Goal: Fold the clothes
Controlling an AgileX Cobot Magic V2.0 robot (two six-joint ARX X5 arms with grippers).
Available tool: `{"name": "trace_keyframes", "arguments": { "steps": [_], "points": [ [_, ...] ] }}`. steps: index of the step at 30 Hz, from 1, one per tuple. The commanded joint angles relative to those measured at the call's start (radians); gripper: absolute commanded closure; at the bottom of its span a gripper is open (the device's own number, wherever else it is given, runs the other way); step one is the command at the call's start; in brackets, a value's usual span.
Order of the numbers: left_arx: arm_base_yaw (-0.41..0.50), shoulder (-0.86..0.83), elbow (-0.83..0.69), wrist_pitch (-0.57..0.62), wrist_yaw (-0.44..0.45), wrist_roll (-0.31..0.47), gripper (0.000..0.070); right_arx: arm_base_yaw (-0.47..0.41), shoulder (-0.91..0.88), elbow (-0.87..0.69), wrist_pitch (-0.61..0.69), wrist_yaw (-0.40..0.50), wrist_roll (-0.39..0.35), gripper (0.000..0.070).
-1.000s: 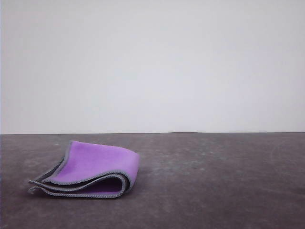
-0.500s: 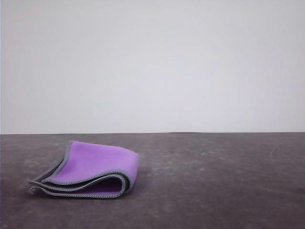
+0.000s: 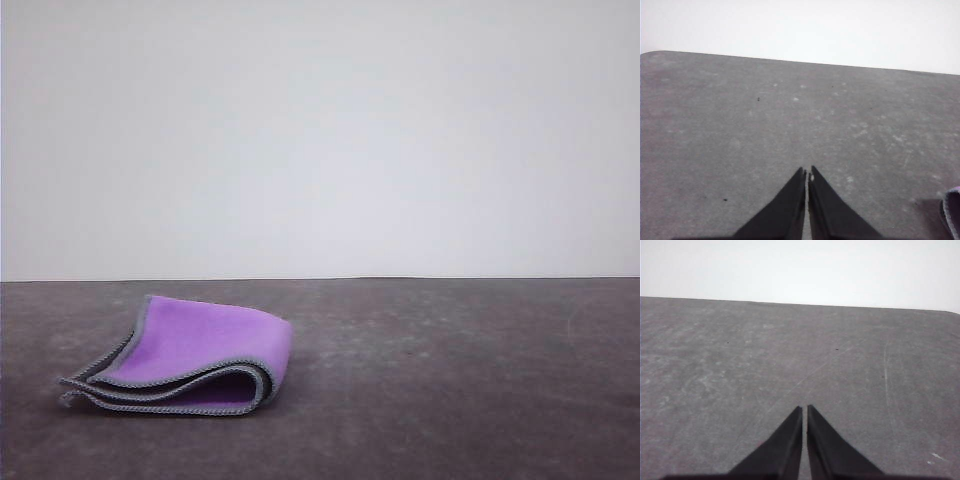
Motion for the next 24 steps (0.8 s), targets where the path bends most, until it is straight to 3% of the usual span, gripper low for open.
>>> {"name": "trace_keyframes", "arguments": {
  "steps": [1, 24],
  "points": [
    [0.001, -0.001, -0.020, 0.009, -0.003, -0.004, 0.0700, 0.000, 0.001, -0.003, 0.013, 0.000, 0.007, 0.0686],
    [0.001, -0.001, -0.020, 0.009, -0.003, -0.004, 0.0700, 0.000, 0.001, -0.003, 0.013, 0.000, 0.007, 0.0686]
  ]
}}
